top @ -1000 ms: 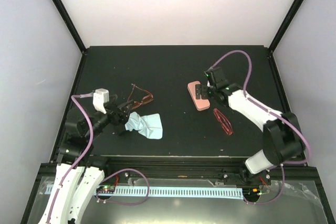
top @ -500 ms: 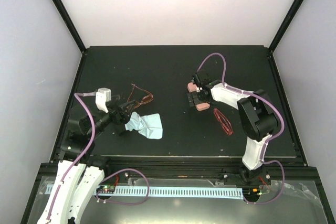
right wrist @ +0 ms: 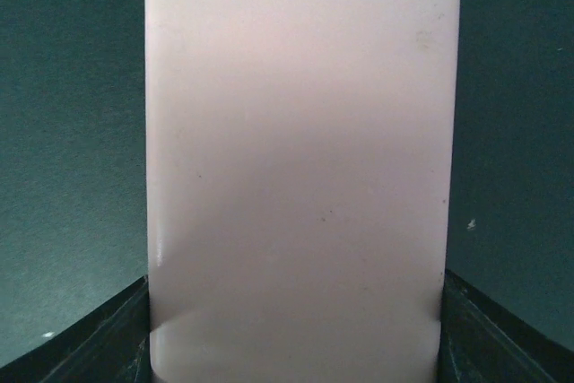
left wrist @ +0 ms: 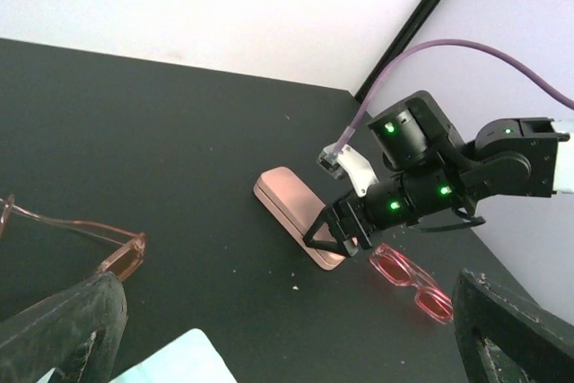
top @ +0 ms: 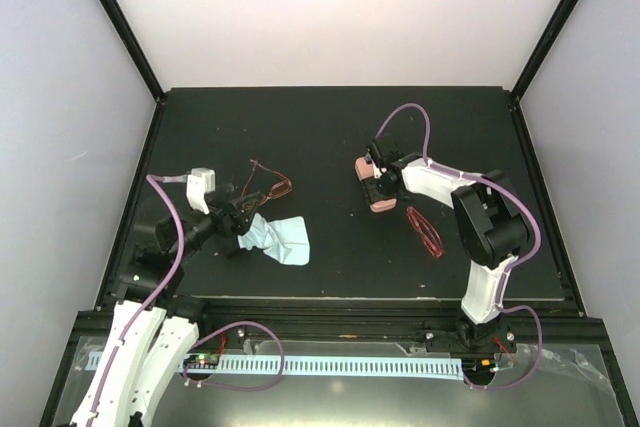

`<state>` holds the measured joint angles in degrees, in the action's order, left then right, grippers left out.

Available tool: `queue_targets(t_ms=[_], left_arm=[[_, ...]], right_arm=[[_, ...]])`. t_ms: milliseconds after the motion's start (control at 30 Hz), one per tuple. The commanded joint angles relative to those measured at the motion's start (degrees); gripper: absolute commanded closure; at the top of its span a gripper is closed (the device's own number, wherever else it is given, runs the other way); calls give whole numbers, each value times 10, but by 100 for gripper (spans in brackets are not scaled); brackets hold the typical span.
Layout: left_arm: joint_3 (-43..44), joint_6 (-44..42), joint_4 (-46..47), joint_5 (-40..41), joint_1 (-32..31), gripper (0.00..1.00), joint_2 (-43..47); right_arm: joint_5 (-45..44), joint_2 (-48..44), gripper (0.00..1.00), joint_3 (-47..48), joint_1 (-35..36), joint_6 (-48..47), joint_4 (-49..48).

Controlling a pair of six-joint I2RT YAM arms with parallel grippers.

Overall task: Organize the sunglasses
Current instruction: Pick up the sunglasses case from the center of the board.

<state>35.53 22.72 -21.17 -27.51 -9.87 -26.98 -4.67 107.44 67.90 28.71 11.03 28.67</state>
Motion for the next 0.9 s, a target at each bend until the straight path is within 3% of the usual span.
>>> queue_targets(t_ms=[0,167,400,600,867], left_arm=[[-6,34,32,-22,3,1,-15],[-19,82,61,-49,3,1,-49],[-40,179,164,-140,2,1,-147],[-18,224,240,-185,-27,1,-267],[25,234,291,-210,-83,2,-363]], right_arm=[[59,-46,40,-6,1,13,-4],[210,-131,40,-36,2,47,-54],[409,-215,39,-96,3,184,-198],[485,-235,40,-114,31,273,-295],[507,-231,41,-119,82,326,-343]])
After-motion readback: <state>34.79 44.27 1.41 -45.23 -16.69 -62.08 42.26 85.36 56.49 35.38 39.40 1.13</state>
